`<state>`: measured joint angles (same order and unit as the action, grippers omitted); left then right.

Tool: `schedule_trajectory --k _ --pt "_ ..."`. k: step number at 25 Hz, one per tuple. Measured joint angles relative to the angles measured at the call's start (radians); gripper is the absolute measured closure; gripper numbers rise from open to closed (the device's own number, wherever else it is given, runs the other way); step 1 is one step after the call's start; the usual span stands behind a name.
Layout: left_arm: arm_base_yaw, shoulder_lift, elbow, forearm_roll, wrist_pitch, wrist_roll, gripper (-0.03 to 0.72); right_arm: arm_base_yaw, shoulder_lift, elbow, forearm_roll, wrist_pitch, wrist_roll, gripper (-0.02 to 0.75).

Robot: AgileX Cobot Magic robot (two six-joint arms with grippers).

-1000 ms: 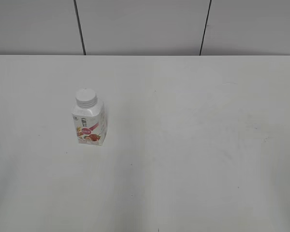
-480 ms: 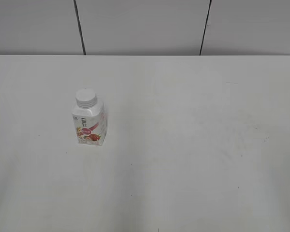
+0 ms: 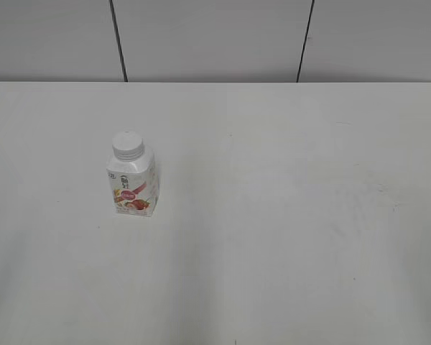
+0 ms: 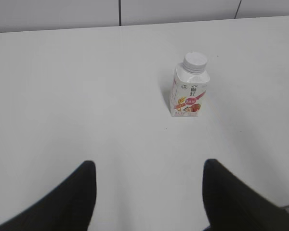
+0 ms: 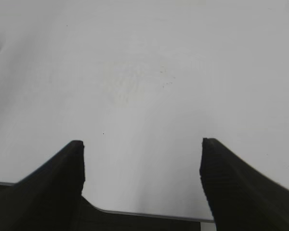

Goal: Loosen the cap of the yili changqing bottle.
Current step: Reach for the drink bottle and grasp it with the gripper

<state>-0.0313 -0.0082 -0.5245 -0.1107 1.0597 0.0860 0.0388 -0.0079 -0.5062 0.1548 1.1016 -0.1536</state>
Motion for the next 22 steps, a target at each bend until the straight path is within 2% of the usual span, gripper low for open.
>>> schedule_trajectory --k 7,15,22 --pt "0.000 0.000 -0.023 0.001 -0.065 0.000 0.253 0.000 0.000 0.000 0.000 0.000 0.000 0.151" --pt "0.000 0.024 -0.009 0.064 -0.424 0.000 0.253 0.000 0.000 0.000 0.000 0.000 0.000 0.151" --pt "0.000 0.201 0.050 0.078 -0.655 0.000 0.253 0.000 0.000 0.000 0.000 0.000 0.000 0.151"
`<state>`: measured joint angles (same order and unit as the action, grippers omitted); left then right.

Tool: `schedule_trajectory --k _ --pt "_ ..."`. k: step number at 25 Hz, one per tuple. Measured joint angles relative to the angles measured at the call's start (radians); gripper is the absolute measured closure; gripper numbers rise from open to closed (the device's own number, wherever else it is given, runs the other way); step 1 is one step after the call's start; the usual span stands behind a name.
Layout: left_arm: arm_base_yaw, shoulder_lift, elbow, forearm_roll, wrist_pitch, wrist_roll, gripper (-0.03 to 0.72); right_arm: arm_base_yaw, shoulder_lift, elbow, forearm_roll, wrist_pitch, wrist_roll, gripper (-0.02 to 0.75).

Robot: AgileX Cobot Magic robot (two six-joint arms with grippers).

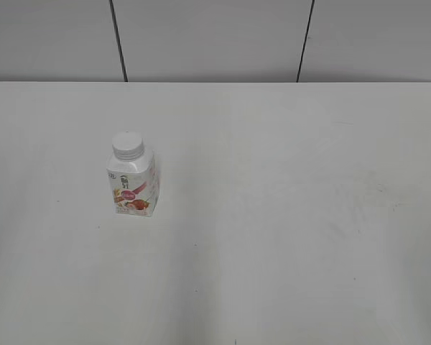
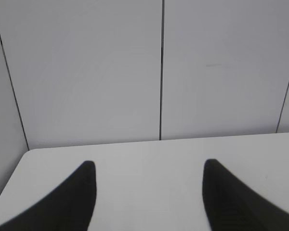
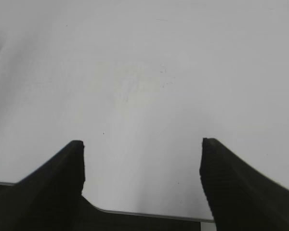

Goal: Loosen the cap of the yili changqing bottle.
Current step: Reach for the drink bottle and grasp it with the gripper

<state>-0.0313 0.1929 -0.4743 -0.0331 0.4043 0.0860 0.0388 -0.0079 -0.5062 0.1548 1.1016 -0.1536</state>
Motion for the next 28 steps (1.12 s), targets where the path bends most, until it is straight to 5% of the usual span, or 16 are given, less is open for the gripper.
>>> schedule_trajectory --k 28 --pt "0.000 0.598 0.000 -0.005 -0.453 0.000 0.254 0.000 0.000 0.000 0.000 0.000 0.000 0.151"
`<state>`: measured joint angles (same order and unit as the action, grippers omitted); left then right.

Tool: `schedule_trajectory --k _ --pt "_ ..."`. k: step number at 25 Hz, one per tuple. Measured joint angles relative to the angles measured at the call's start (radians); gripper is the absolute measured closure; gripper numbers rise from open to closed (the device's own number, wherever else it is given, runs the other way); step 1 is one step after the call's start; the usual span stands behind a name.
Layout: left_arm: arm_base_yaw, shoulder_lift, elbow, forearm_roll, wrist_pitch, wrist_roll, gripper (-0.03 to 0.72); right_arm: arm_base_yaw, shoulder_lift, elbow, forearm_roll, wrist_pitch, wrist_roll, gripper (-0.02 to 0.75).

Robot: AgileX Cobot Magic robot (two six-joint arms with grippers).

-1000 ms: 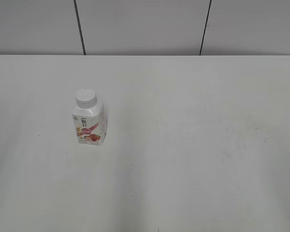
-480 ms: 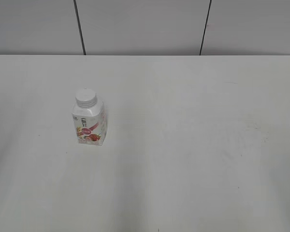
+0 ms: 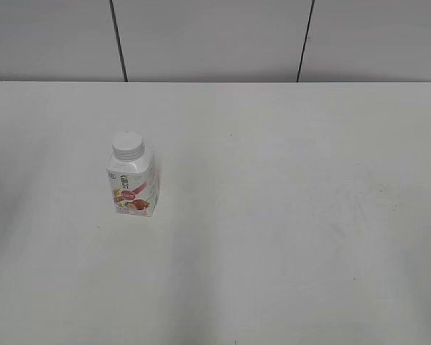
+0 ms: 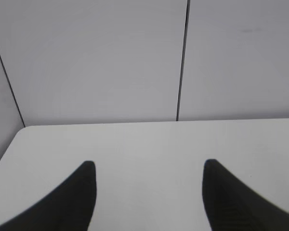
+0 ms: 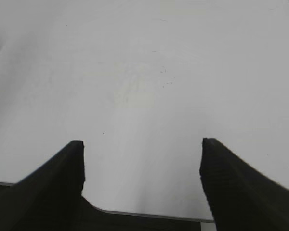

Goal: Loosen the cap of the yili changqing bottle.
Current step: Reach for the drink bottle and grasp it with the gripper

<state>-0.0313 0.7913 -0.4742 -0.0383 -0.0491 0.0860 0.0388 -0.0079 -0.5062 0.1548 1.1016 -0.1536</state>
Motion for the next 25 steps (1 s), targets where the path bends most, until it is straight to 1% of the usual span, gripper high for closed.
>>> schedule_trajectory --k 13,16,22,25 --pt "0.000 0.259 0.003 -0.003 -0.042 0.000 0.254 0.000 0.000 0.000 0.000 0.000 0.001 0.151" --pt "0.000 0.275 0.047 -0.001 -0.138 0.000 0.254 0.000 0.000 0.000 0.000 0.000 0.001 0.151" --pt "0.000 0.275 0.217 -0.001 -0.415 0.000 0.255 0.000 0.000 0.000 0.000 0.000 0.001 0.151" --pt "0.000 0.297 0.251 0.006 -0.499 -0.008 0.255 0.000 0.000 0.000 0.000 -0.001 0.001 0.151"
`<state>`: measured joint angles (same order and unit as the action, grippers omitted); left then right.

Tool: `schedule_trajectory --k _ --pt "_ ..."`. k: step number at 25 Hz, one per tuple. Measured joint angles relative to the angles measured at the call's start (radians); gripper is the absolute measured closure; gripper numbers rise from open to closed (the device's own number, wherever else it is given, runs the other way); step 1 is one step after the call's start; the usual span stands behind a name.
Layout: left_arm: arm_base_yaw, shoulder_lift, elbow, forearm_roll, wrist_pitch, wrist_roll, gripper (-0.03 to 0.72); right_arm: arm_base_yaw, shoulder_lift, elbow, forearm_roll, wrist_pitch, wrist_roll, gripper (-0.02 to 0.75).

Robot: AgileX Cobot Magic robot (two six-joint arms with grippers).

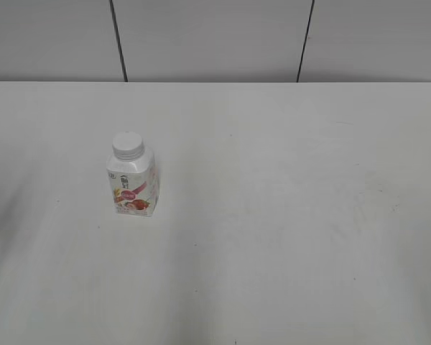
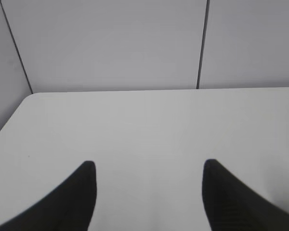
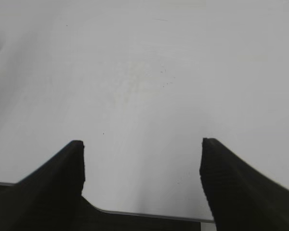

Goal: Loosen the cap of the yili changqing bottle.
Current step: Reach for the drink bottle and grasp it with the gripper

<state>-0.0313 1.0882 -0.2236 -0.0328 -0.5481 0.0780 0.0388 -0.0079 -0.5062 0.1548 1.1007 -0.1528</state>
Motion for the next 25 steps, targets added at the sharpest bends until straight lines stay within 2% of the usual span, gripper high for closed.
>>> schedule_trajectory --k 9,18,21,25 --pt "0.000 0.246 0.001 0.266 -0.192 -0.124 0.255 0.000 0.000 0.000 0.000 0.000 0.000 0.151" --pt "0.000 0.615 0.001 0.506 -0.509 -0.129 0.255 0.000 0.000 0.000 0.000 0.000 0.000 0.151" --pt "0.000 0.726 0.001 0.540 -0.623 -0.127 0.255 0.000 0.000 0.000 0.000 0.000 0.000 0.151" --pt "0.000 0.799 -0.006 0.575 -0.650 -0.127 0.237 0.000 0.000 0.000 0.000 0.000 0.000 0.151"
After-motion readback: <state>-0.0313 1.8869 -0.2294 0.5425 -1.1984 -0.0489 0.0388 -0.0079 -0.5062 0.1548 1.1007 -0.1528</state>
